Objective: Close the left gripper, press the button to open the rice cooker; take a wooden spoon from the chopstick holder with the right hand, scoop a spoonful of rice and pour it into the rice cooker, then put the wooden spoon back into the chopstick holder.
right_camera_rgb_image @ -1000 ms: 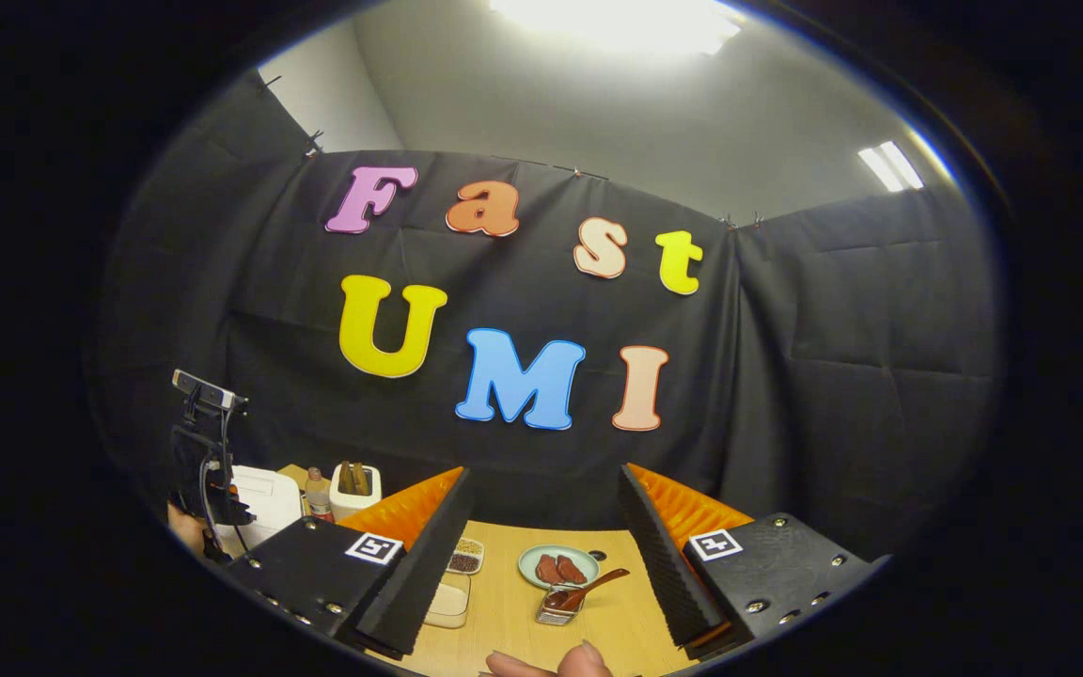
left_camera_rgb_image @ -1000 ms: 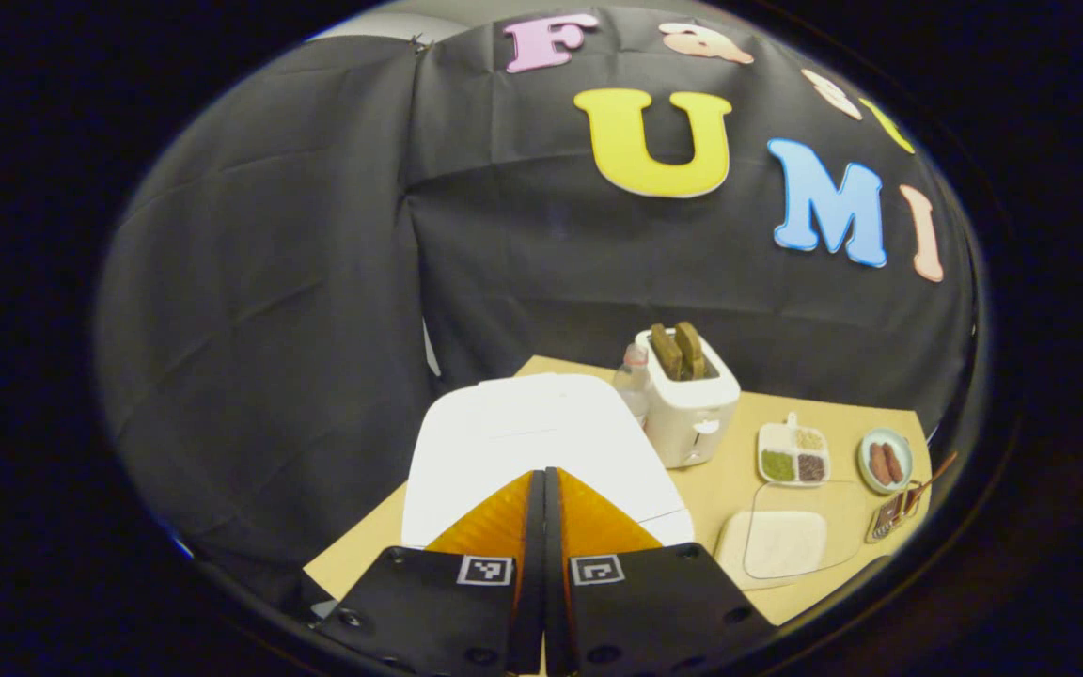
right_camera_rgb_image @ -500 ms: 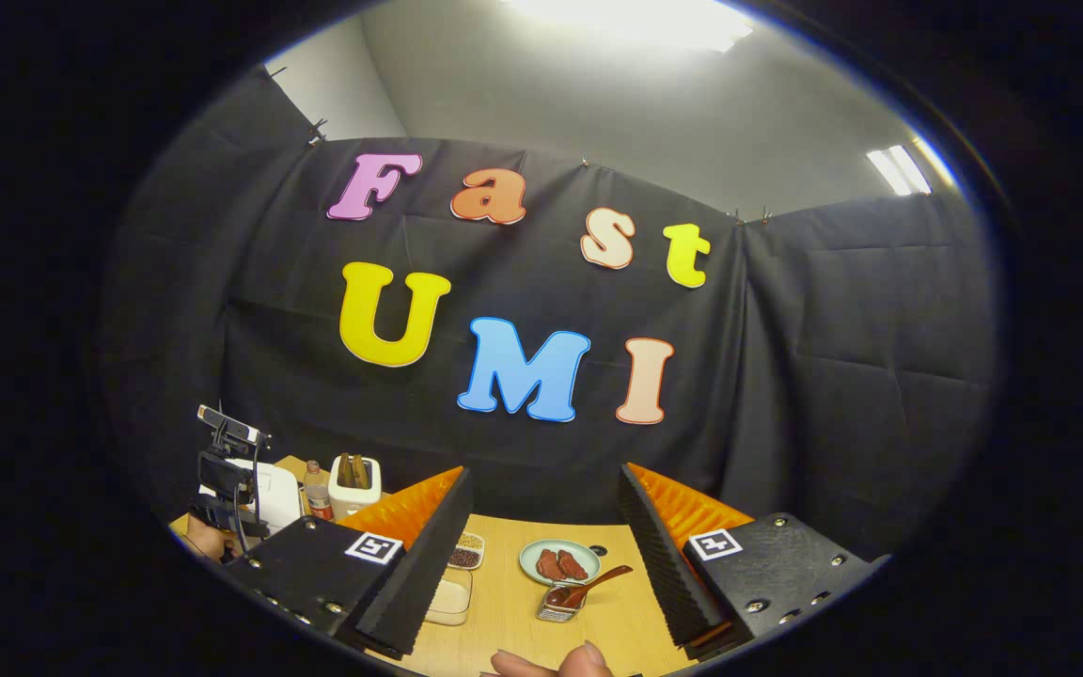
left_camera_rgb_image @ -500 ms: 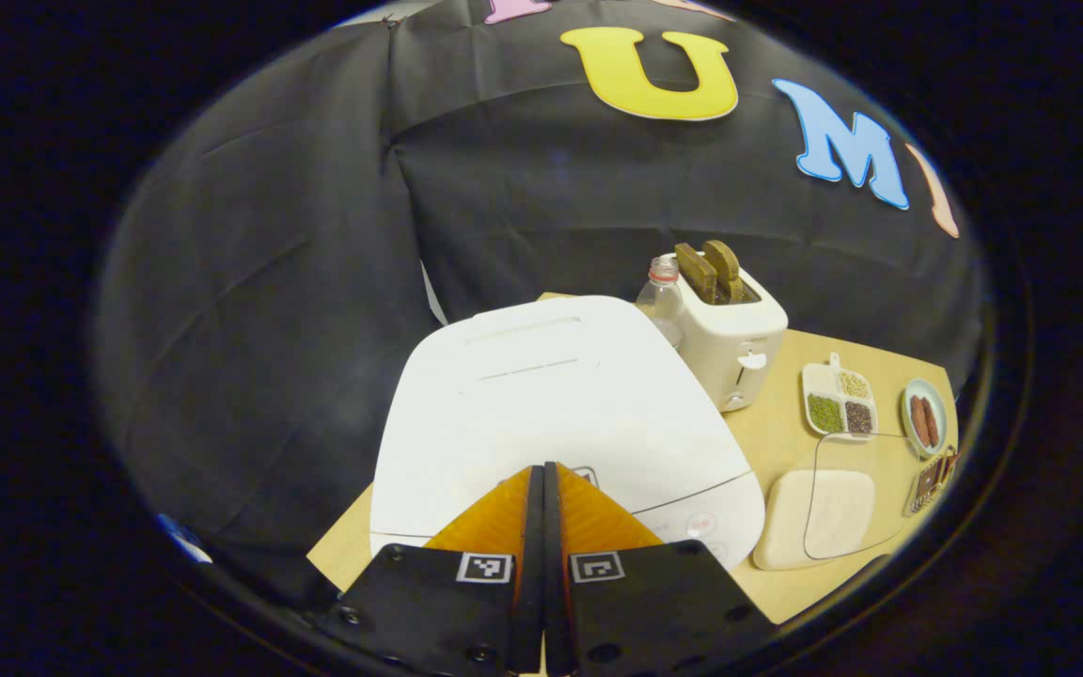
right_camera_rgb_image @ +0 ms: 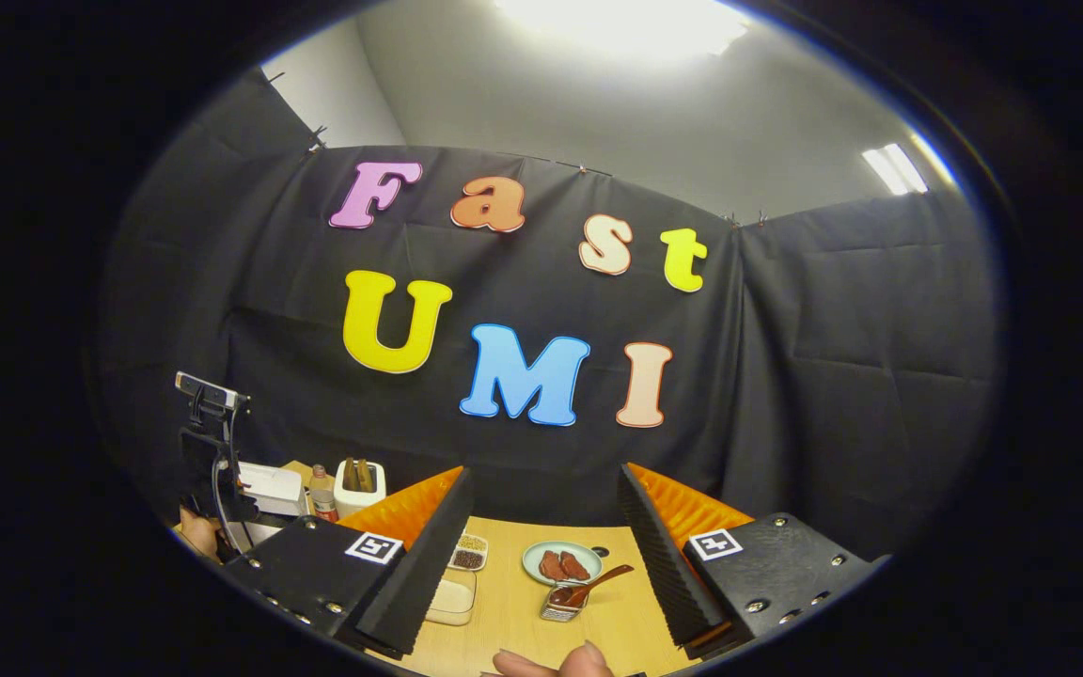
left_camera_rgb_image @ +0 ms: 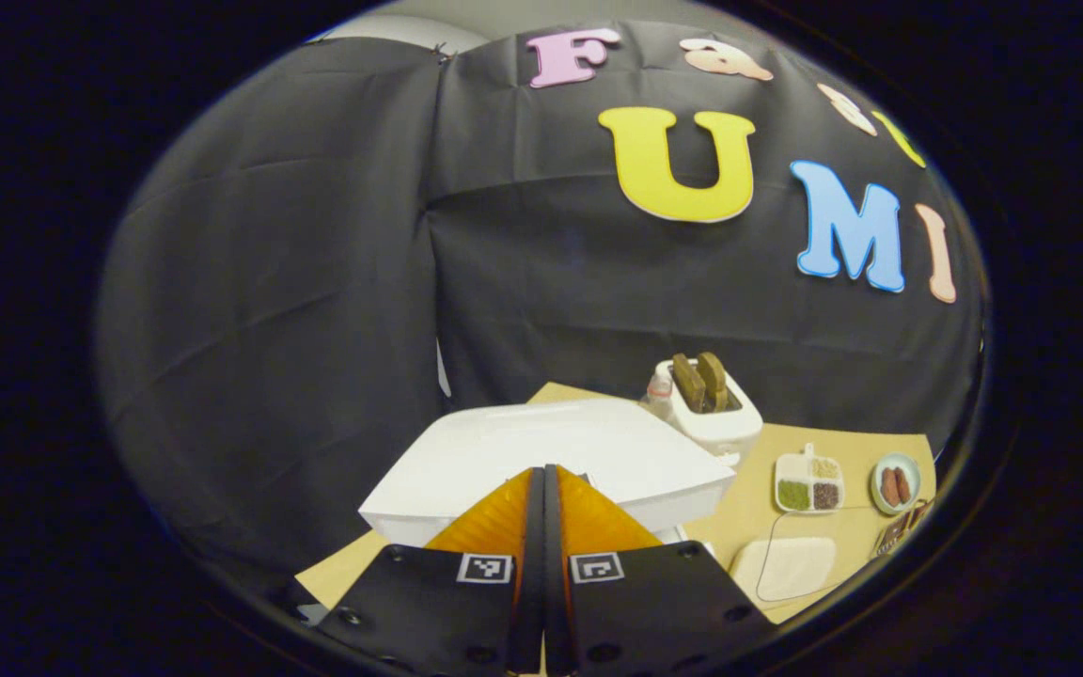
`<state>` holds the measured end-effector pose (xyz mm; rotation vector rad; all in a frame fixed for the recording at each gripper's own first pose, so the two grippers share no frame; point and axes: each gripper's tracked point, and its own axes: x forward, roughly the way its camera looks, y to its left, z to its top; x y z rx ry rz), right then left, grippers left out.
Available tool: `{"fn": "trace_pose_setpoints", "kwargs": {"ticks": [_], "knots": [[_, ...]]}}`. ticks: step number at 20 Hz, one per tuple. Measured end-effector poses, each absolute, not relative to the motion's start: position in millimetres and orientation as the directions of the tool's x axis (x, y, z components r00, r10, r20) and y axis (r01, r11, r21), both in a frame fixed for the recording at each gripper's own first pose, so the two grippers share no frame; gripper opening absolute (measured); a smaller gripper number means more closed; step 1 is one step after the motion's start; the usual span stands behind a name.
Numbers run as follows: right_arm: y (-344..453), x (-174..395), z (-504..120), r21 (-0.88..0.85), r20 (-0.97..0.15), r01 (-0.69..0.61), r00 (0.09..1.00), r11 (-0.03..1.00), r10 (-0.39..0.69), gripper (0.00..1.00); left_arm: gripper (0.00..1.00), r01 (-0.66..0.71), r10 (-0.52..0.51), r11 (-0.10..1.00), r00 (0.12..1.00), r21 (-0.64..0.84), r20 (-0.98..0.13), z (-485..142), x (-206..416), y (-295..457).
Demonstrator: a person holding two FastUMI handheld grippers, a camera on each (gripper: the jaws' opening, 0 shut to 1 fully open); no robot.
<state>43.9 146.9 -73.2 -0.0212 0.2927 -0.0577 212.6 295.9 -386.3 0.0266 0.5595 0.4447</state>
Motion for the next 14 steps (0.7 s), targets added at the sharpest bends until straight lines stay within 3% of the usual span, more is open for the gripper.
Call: {"fn": "trace_pose_setpoints", "kwargs": {"ticks": [8, 14], "knots": [[132.1, 31.3, -69.4, -0.018, -0.274, 0.086, 0.958, 0.996, -0.088, 0.95, 0.09, -0.389, 0.392, 0.915, 0.793, 0.108, -0.466, -351.8, 198.0, 292.2], [112.0, 36.8, -113.1, 0.038, -0.334, 0.105, 0.939, 0.994, -0.086, 0.95, 0.08, -0.37, 0.356, 0.928, 0.856, 0.037, -0.376, -304.1, 161.8, 272.7]]}}
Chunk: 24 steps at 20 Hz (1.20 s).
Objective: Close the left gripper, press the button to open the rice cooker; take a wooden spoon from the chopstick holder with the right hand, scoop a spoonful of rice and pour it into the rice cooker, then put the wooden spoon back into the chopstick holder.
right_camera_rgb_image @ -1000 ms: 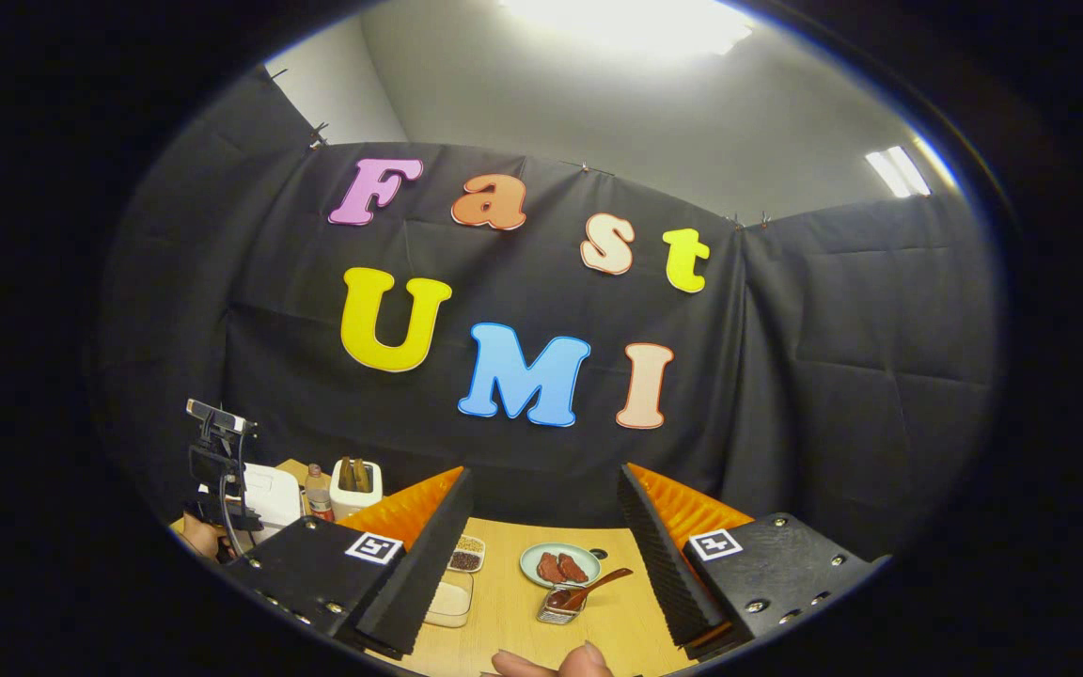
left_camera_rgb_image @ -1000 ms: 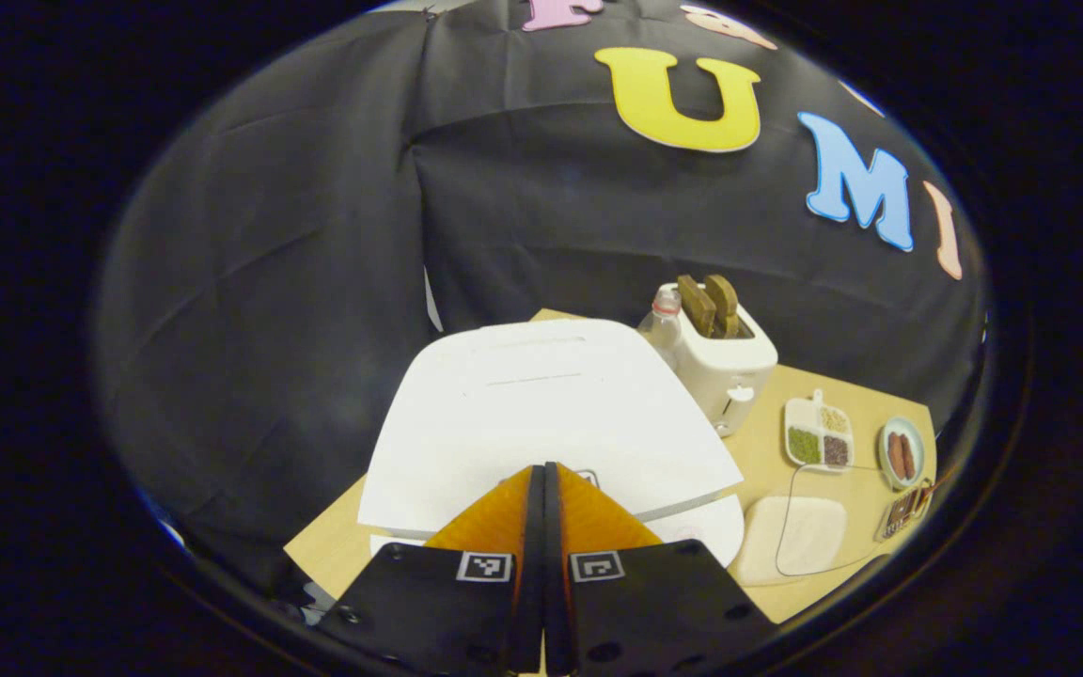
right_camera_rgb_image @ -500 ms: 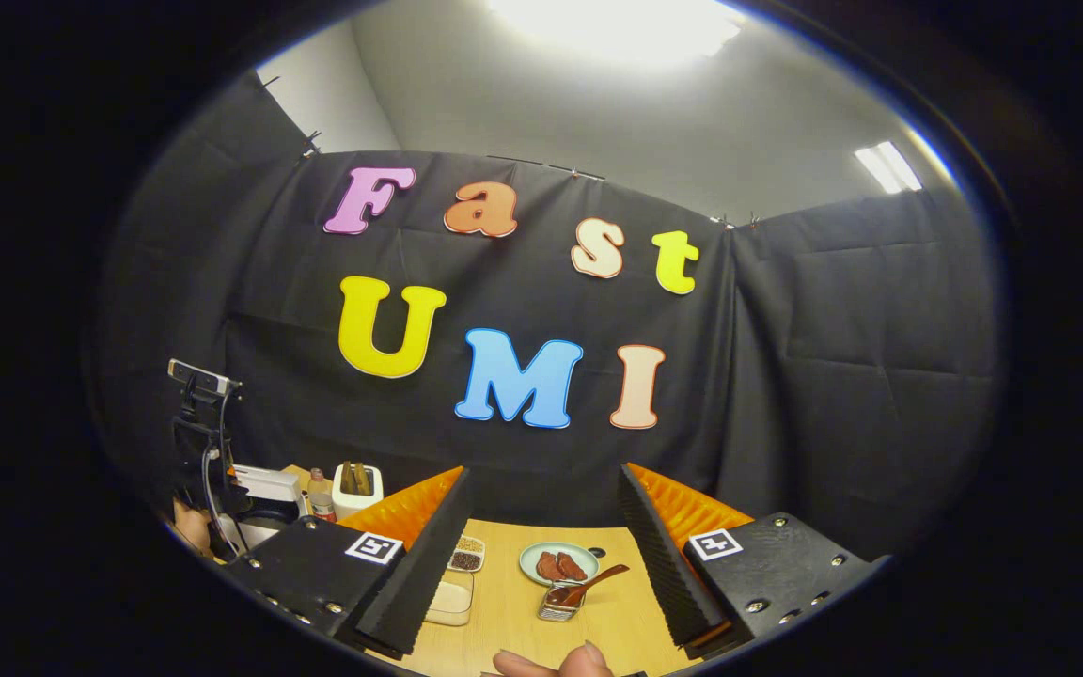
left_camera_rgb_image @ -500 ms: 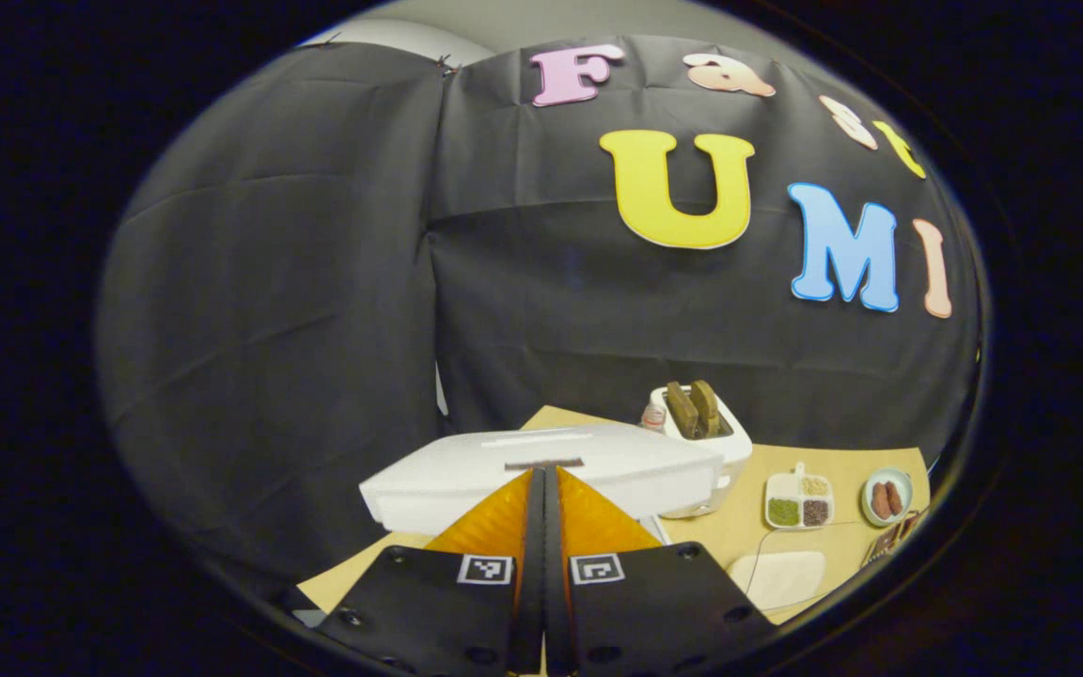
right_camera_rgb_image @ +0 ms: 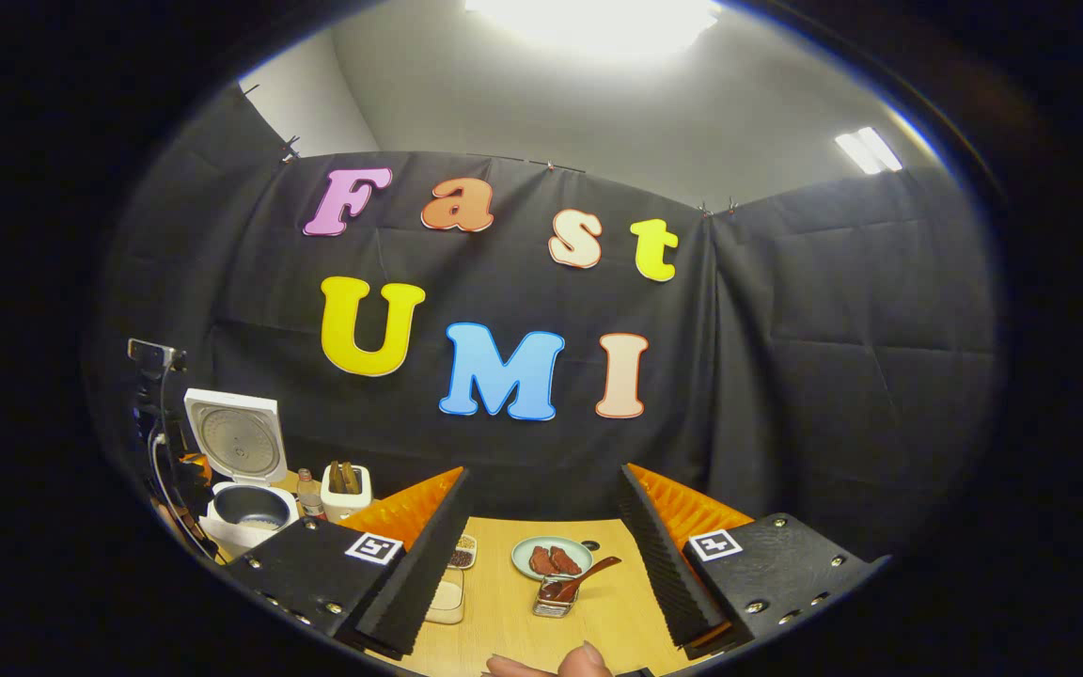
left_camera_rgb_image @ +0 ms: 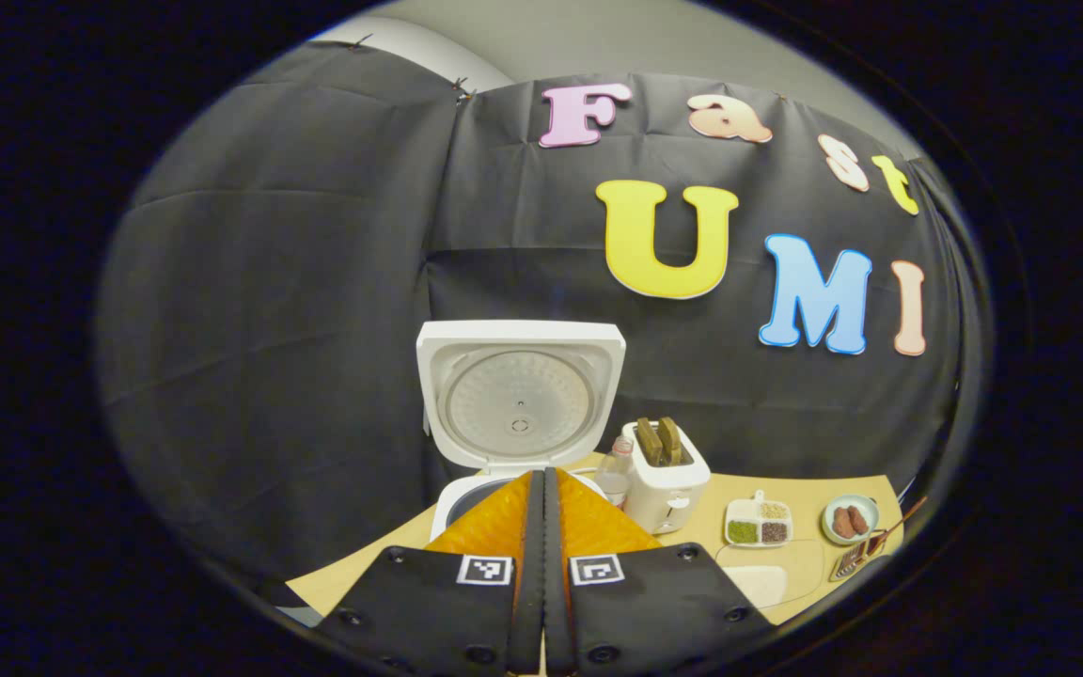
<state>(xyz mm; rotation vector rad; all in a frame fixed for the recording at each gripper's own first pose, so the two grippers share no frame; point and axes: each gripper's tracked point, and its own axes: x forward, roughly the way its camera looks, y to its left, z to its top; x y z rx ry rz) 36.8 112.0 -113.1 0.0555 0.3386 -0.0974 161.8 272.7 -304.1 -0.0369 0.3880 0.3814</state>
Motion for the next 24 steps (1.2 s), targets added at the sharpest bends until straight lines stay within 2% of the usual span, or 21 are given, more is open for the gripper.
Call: {"fn": "trace_pose_setpoints", "kwargs": {"ticks": [8, 11, 13, 17, 24], "knots": [[64.3, 79.3, -230.6, 0.017, -0.437, 0.057, 0.898, 0.998, -0.044, 0.95, 0.11, -0.426, 0.425, 0.903, 0.859, 0.061, -0.287, -244.8, 103.3, 246.9], [45.2, 94.8, -272.9, 0.063, -0.471, 0.048, 0.882, 0.997, -0.013, 0.95, 0.22, -0.443, 0.458, 0.889, 0.859, 0.117, -0.23, -215.9, 82.0, 223.8], [33.8, 106.5, -300.5, 0.088, -0.482, 0.045, 0.876, 0.995, 0.003, 0.95, 0.4, -0.433, 0.448, 0.894, 0.875, 0.119, -0.184, -195.8, 73.0, 197.1], [10.7, 124.0, -355.1, 0.13, -0.504, 0.047, 0.864, 0.99, 0.025, 0.95, 0.81, -0.414, 0.433, 0.898, 0.893, 0.15, -0.126, -162.7, 52.1, 142.9], [-8.5, 150.4, -478.9, 0.281, -0.575, 0.161, 0.818, 0.946, 0.032, 0.96, 0.93, -0.419, 0.46, 0.879, 0.872, 0.228, -0.168, -155.5, 23.0, 98.2]]}}
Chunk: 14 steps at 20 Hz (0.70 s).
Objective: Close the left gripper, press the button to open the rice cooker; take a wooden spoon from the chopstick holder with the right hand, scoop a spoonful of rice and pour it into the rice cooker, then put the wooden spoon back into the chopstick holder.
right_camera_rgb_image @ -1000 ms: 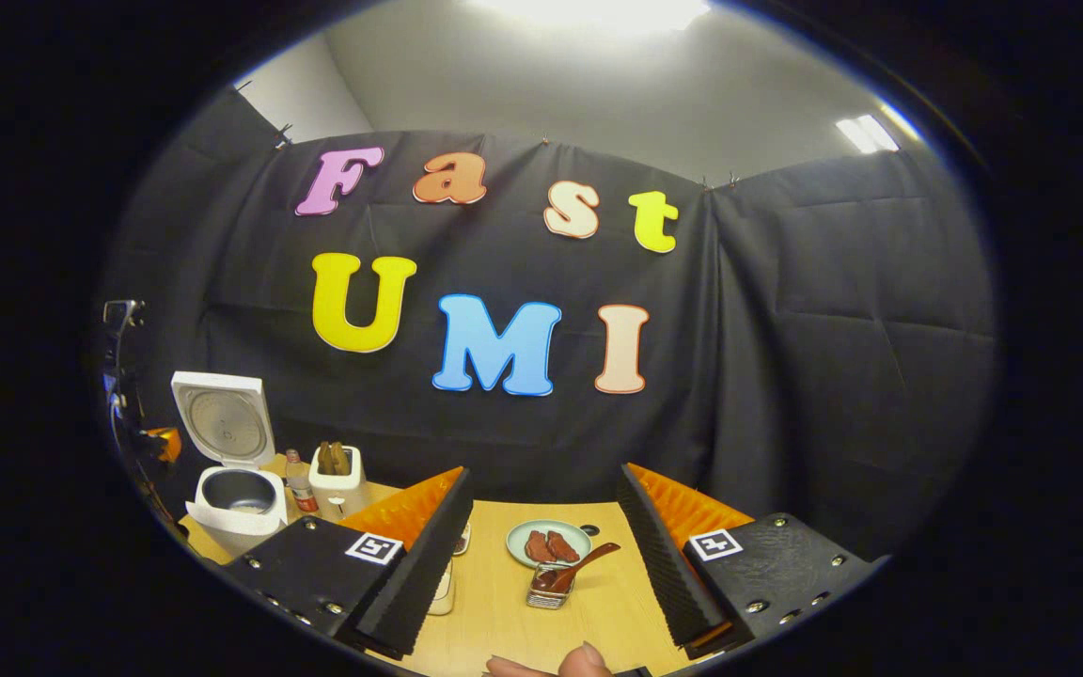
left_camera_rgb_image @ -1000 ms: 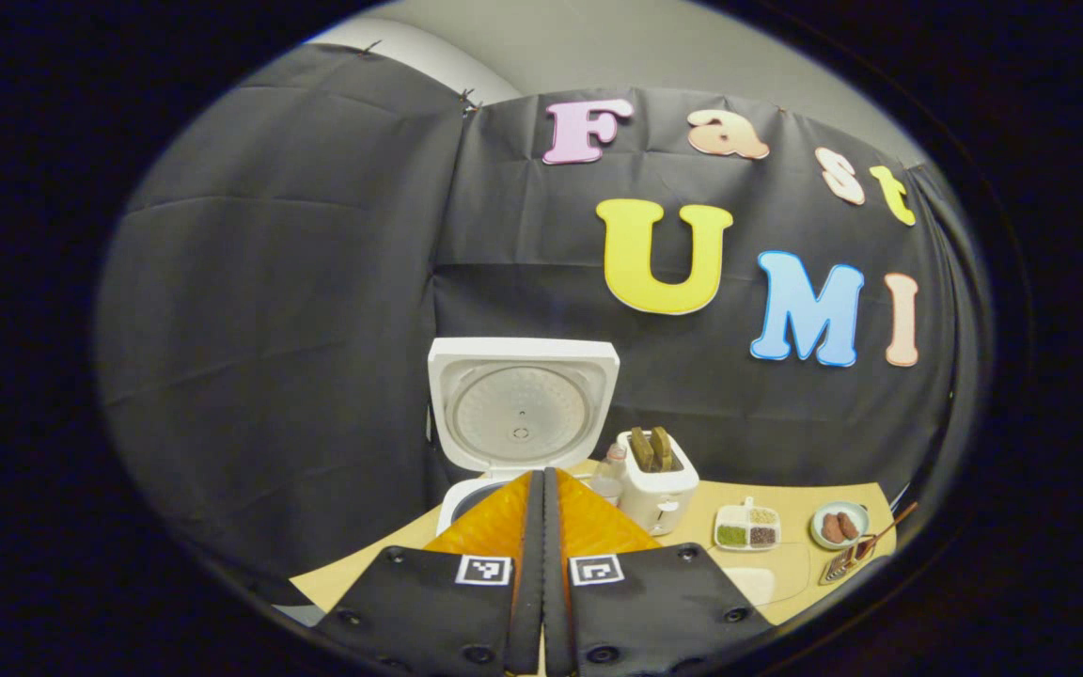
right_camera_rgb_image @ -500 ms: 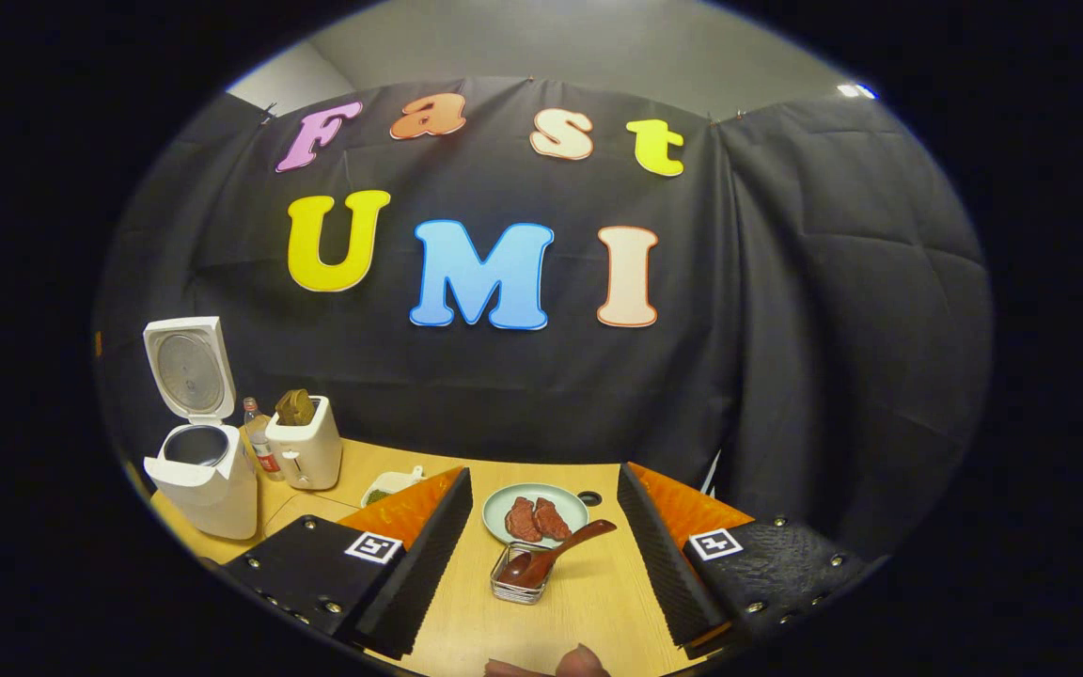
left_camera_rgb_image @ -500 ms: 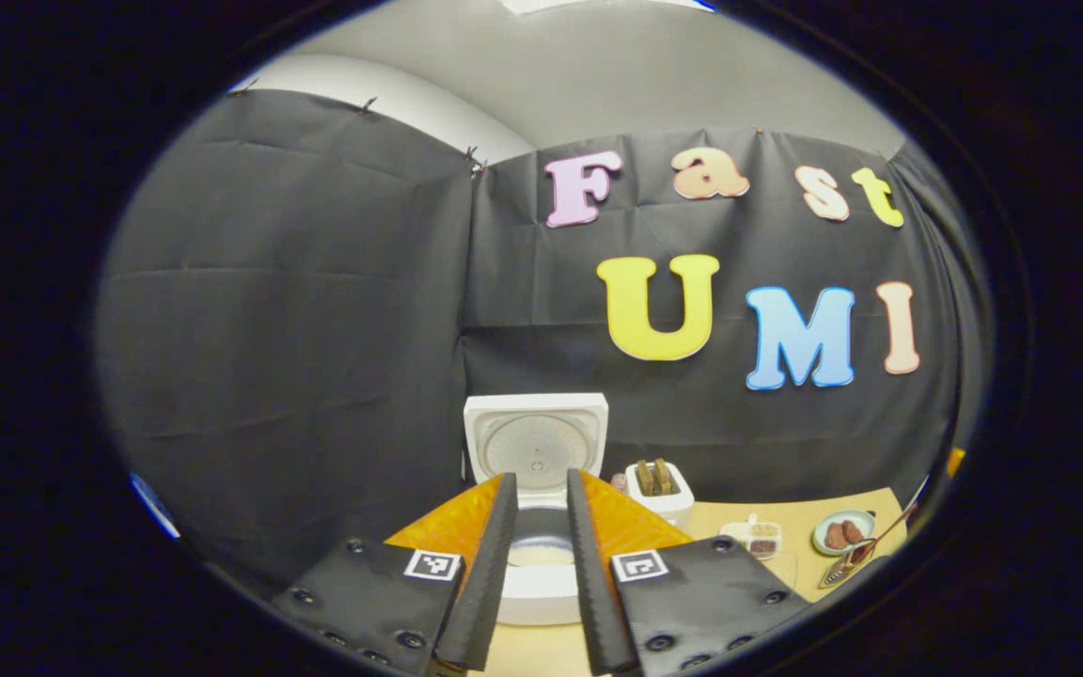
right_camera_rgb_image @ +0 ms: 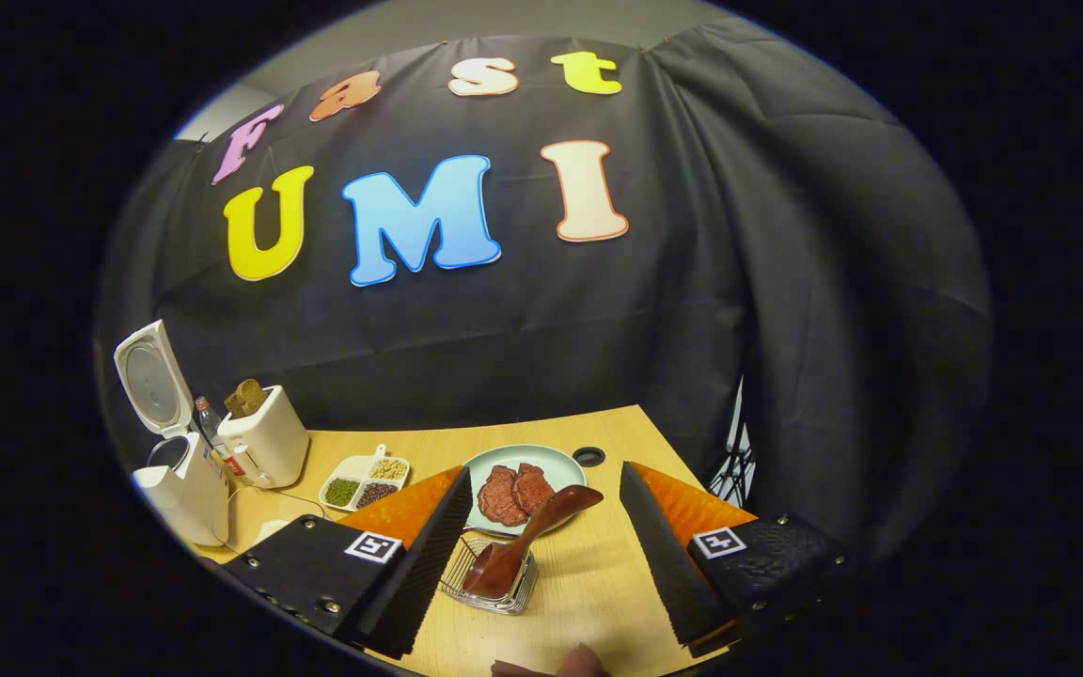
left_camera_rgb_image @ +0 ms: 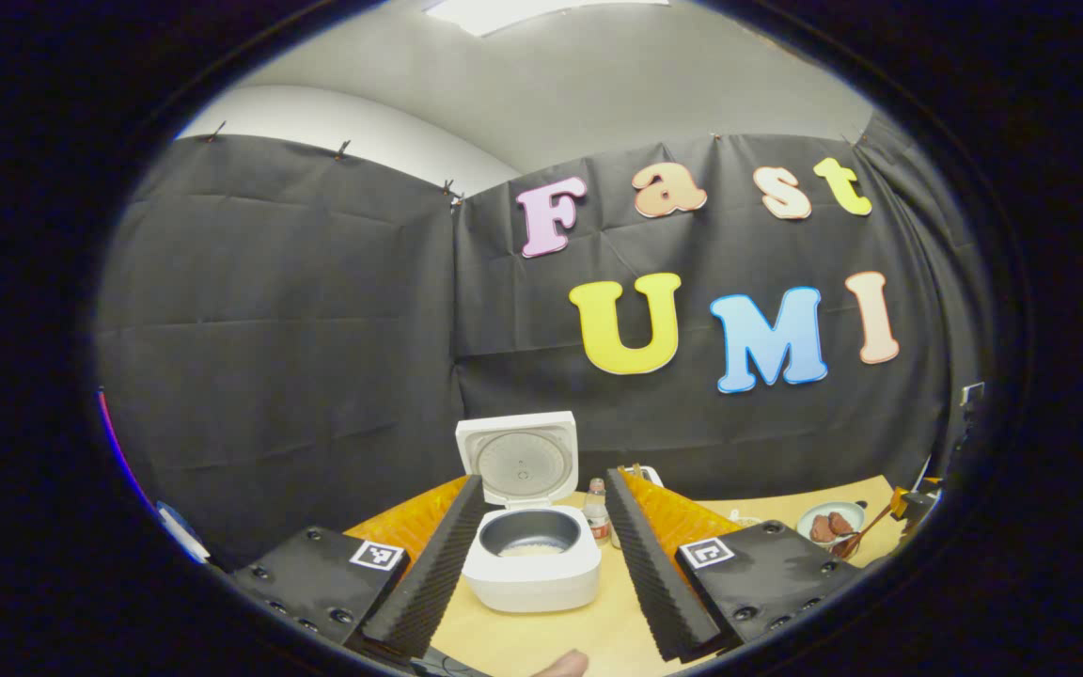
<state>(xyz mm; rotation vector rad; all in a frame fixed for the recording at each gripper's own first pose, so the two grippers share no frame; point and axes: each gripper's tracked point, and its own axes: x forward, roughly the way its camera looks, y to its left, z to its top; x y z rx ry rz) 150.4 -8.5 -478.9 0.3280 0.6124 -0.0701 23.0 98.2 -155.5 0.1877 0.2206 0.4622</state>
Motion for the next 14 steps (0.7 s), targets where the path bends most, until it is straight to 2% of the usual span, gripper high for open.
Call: {"fn": "trace_pose_setpoints", "kwargs": {"ticks": [4, 8, 10, 12, 13, 14], "knots": [[7.7, 158.2, -531.8, 0.38, -0.626, 0.201, 0.774, 0.903, 0.091, 0.96, 0.99, -0.406, 0.458, 0.877, 0.867, 0.256, -0.197, -160.2, 19.9, 82.4], [21.4, 170.5, -566.2, 0.455, -0.669, 0.274, 0.733, 0.847, 0.122, 0.98, 0.98, -0.409, 0.473, 0.87, 0.851, 0.276, -0.228, -166.4, 10.7, 83.2], [24.0, 173.8, -577.8, 0.45, -0.691, 0.296, 0.713, 0.842, 0.119, 0.83, 0.98, -0.424, 0.49, 0.861, 0.839, 0.281, -0.234, -167.3, 2.1, 88.4], [27.2, 174.2, -578.1, 0.458, -0.7, 0.315, 0.705, 0.831, 0.118, 0.54, 0.99, -0.433, 0.502, 0.854, 0.829, 0.287, -0.245, -169.0, -4.9, 93.8], [29.9, 176.7, -578.8, 0.468, -0.699, 0.324, 0.706, 0.822, 0.119, 0.33, 0.98, -0.437, 0.506, 0.853, 0.827, 0.285, -0.246, -168.1, -7.2, 96.1], [35.5, 177.5, -576.2, 0.5, -0.694, 0.319, 0.703, 0.805, 0.153, 0.27, 0.98, -0.441, 0.509, 0.852, 0.825, 0.283, -0.245, -167.5, -9.5, 98.8]]}}
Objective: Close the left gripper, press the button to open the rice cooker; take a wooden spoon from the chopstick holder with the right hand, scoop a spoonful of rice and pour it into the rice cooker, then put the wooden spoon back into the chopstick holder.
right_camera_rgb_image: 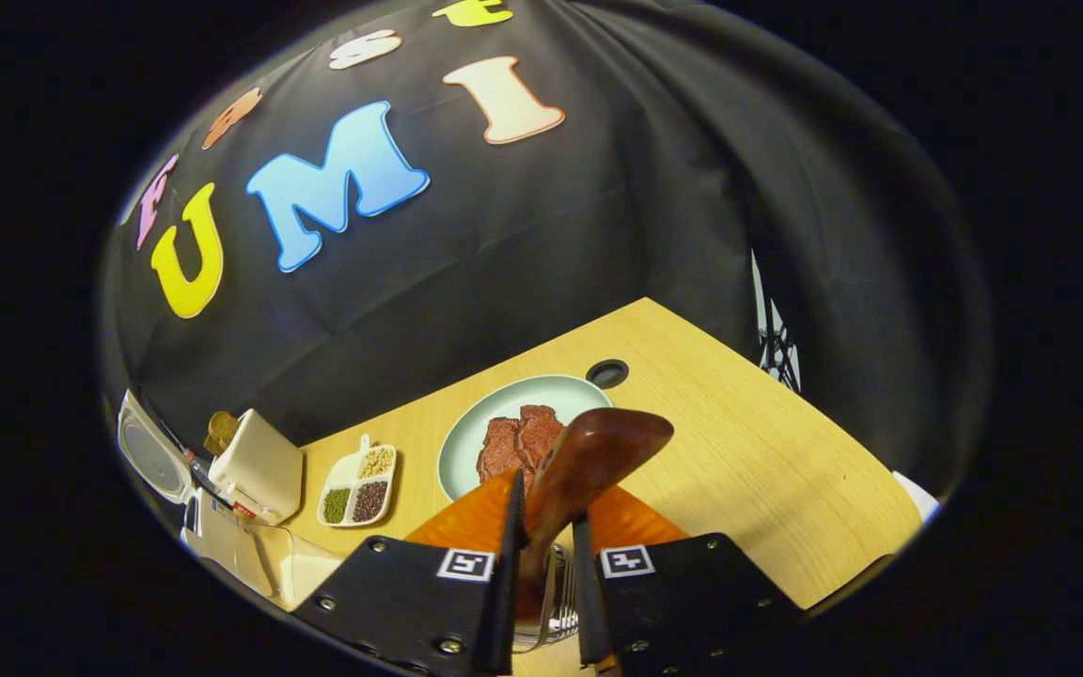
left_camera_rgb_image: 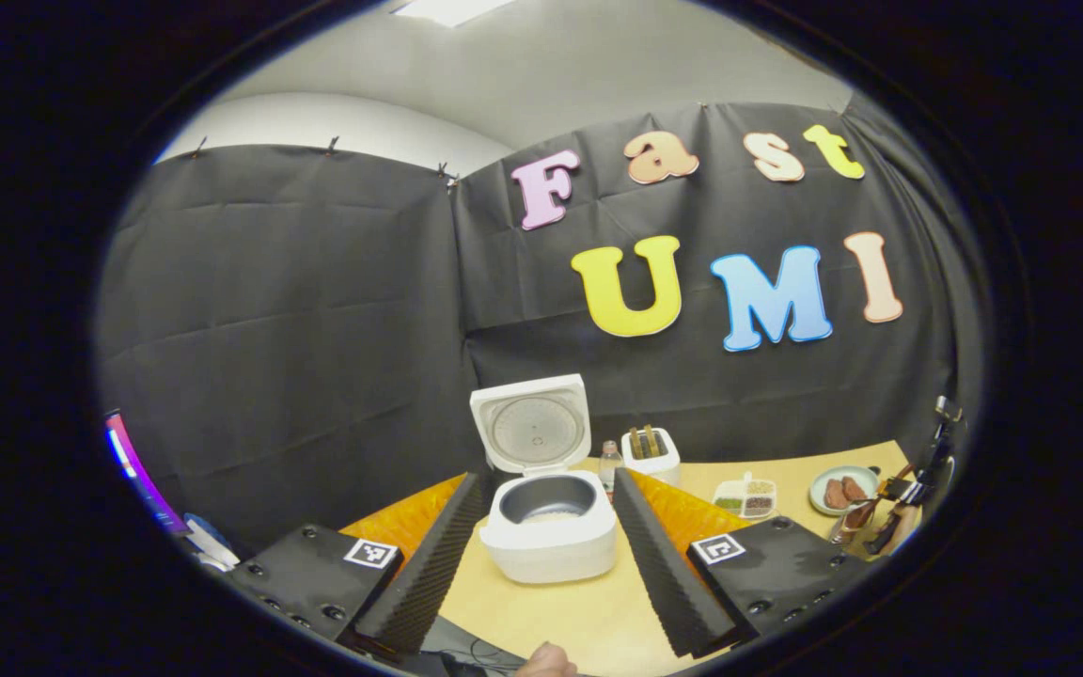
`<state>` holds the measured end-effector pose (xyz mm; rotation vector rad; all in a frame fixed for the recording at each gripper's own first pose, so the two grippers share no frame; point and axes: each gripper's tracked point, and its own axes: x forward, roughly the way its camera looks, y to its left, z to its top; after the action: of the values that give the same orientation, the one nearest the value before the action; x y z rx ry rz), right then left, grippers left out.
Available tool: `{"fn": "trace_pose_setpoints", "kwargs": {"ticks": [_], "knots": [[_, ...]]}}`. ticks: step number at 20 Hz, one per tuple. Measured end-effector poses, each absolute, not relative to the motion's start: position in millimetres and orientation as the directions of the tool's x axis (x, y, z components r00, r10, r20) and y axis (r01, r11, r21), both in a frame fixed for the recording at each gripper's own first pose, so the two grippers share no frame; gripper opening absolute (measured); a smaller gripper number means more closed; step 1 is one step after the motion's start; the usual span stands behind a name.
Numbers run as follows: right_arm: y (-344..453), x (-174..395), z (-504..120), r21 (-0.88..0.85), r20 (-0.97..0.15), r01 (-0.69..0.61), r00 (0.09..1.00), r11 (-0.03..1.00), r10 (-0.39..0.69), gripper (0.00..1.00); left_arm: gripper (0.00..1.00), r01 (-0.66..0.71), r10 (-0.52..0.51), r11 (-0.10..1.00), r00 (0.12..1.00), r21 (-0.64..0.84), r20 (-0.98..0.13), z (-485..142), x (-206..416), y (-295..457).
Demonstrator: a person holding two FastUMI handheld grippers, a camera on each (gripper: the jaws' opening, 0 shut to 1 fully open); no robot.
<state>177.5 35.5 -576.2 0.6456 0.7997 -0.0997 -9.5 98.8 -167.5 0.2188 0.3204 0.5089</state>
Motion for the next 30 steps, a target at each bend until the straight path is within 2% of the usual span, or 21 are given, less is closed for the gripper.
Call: {"fn": "trace_pose_setpoints", "kwargs": {"ticks": [2, 3, 6, 15, 20, 23, 26, 28, 30], "knots": [[35.4, 175.4, -570.3, 0.526, -0.704, 0.34, 0.689, 0.78, 0.175, 0.27, 0.98, -0.447, 0.514, 0.848, 0.822, 0.284, -0.244, -164.0, -13.2, 103.1], [39.6, 175.9, -577.8, 0.541, -0.707, 0.349, 0.682, 0.765, 0.189, 0.17, 0.99, -0.45, 0.517, 0.846, 0.822, 0.285, -0.239, -162.2, -16.4, 104.9], [41.0, 176.1, -562.9, 0.578, -0.706, 0.377, 0.675, 0.724, 0.213, 0.17, 0.99, -0.456, 0.517, 0.846, 0.828, 0.277, -0.217, -153.7, -23.7, 110.1], [39.9, 173.3, -443.1, 0.518, -0.646, 0.262, 0.744, 0.814, 0.171, 0.17, 0.96, -0.432, 0.45, 0.892, 0.879, 0.136, -0.161, -132.7, -41.9, 156.6], [111.3, 156.2, -368.7, 0.504, -0.595, 0.144, 0.773, 0.852, 0.222, 0.17, 0.95, -0.384, 0.391, 0.92, 0.911, 0.07, -0.133, -119.6, -63.8, 210.2], [171.6, 150.6, -353.1, 0.533, -0.585, 0.099, 0.761, 0.84, 0.281, 0.17, 0.99, -0.385, 0.384, 0.923, 0.911, 0.027, -0.15, -124.2, -73.9, 245.5], [221.0, 150.8, -359.4, 0.506, -0.604, 0.04, 0.73, 0.862, 0.321, 0.17, 0.93, -0.399, 0.395, 0.917, 0.908, -0.005, -0.14, -116.9, -76.8, 264.9], [253.1, 155.6, -376.9, 0.514, -0.62, 0.015, 0.697, 0.858, 0.359, 0.17, 0.95, -0.429, 0.427, 0.903, 0.894, 0.012, -0.139, -116.9, -74.4, 279.5], [282.5, 158.7, -401.5, 0.504, -0.638, -0.027, 0.662, 0.863, 0.393, 0.17, 0.92, -0.454, 0.451, 0.891, 0.878, 0.017, -0.16, -124.2, -67.3, 284.4]]}}
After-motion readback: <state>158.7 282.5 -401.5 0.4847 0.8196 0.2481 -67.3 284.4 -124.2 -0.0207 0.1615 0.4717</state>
